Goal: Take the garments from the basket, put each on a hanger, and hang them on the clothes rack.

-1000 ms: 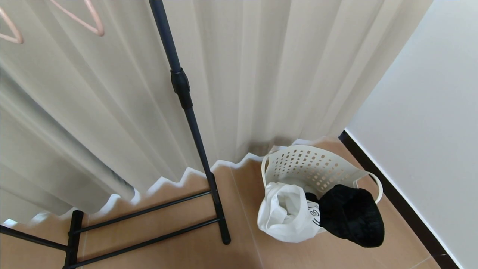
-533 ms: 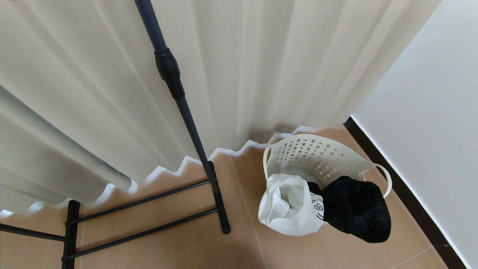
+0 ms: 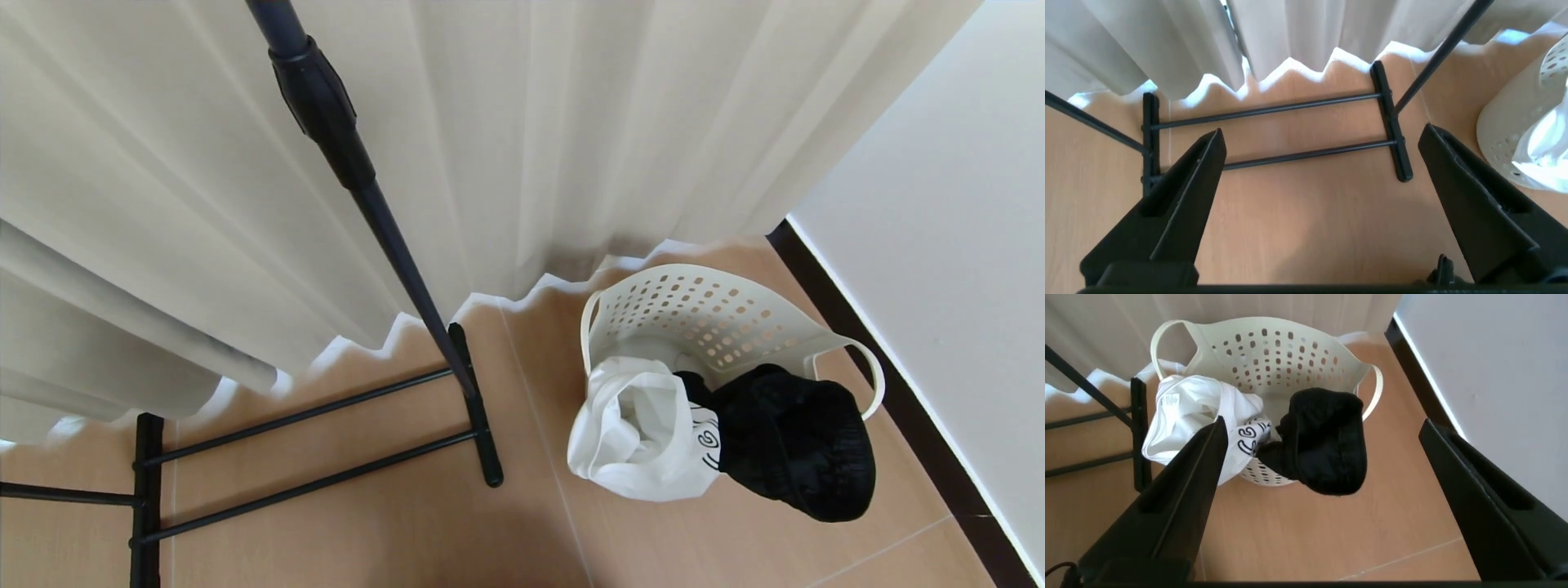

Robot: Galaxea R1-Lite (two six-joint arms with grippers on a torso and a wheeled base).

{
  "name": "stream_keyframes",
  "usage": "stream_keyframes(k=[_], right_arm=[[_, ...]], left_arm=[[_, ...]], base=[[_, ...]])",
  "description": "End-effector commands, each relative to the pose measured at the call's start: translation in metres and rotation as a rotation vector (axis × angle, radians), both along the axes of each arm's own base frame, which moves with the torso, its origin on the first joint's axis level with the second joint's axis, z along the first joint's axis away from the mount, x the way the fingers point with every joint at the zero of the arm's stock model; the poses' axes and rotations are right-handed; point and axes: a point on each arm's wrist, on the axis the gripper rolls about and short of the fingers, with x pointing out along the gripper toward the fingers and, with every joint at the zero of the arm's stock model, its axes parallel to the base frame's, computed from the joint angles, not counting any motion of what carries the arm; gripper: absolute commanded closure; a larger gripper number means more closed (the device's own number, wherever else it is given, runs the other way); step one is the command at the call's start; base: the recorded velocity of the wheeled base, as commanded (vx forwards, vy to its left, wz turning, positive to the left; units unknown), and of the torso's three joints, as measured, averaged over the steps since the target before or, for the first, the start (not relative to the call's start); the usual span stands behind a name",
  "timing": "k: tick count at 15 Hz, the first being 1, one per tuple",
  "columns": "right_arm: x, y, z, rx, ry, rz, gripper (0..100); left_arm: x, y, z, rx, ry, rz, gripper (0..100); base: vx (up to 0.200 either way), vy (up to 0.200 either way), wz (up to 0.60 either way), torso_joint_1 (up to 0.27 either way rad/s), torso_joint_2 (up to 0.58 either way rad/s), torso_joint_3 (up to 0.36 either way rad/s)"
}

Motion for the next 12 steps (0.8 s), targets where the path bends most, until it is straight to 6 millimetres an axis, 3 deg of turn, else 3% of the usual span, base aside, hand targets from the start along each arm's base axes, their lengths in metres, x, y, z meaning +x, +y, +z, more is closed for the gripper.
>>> stream_keyframes(k=[1, 5, 10, 12], right_arm=[[0.000, 0.000, 0.000, -0.001, -0.002, 0.000, 0], [0.002, 0.000, -0.001, -0.009, 0.035, -0.010, 0], [0.015, 0.000, 0.001, -0.051, 0.192, 0.003, 0], [0.022, 0.001, 0.002, -0.097, 0.282, 0.081, 0]], left_arm=[[0.000, 0.000, 0.000, 0.001, 0.002, 0.001, 0], [0.000, 0.000, 0.000, 0.002, 0.002, 0.000, 0], [0.000, 0.000, 0.000, 0.002, 0.002, 0.000, 0], [0.000, 0.000, 0.000, 0.002, 0.002, 0.000, 0]], base=[[0.000, 0.000, 0.00, 0.007, 0.00, -0.188], [0.000, 0.000, 0.00, 0.004, 0.00, -0.162], [0.000, 0.000, 0.00, 0.000, 0.00, -0.012], [0.000, 0.000, 0.00, 0.000, 0.00, 0.000]])
